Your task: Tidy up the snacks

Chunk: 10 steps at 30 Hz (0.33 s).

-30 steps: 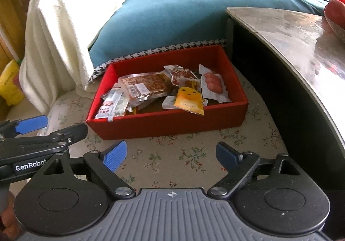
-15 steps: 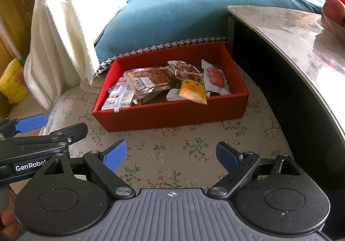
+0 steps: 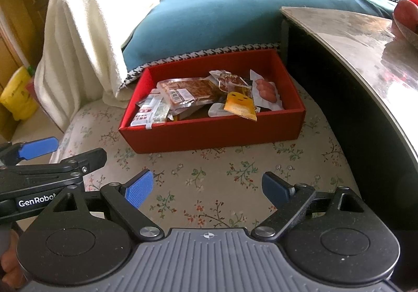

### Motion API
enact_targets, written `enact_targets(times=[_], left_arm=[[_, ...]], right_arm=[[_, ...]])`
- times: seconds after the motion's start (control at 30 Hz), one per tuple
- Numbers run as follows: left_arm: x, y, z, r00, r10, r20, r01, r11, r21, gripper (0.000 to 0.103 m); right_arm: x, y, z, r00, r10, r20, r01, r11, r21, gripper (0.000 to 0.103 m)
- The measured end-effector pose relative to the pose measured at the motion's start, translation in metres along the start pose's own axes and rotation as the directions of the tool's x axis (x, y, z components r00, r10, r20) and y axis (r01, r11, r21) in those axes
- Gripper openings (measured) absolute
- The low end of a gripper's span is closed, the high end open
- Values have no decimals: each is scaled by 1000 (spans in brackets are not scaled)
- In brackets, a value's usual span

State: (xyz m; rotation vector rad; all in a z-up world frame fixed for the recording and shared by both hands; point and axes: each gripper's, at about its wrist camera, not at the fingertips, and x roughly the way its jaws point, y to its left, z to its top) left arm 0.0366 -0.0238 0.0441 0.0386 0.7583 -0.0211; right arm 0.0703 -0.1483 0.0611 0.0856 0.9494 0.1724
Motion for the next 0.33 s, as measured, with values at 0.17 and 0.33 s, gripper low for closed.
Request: enact_targets(times=[0.17,0.33], left_arm=[[-2,1,-2,1000,1,4,-1,1000,4,78],[-7,1,-7,1000,9,13,-9,1000,10,78]], right_arm=[[-2,2,-4,1000,5,-2,-5,1000,-2,94],[-3,2,-4,1000,4,-3,-4,1000,-1,97]])
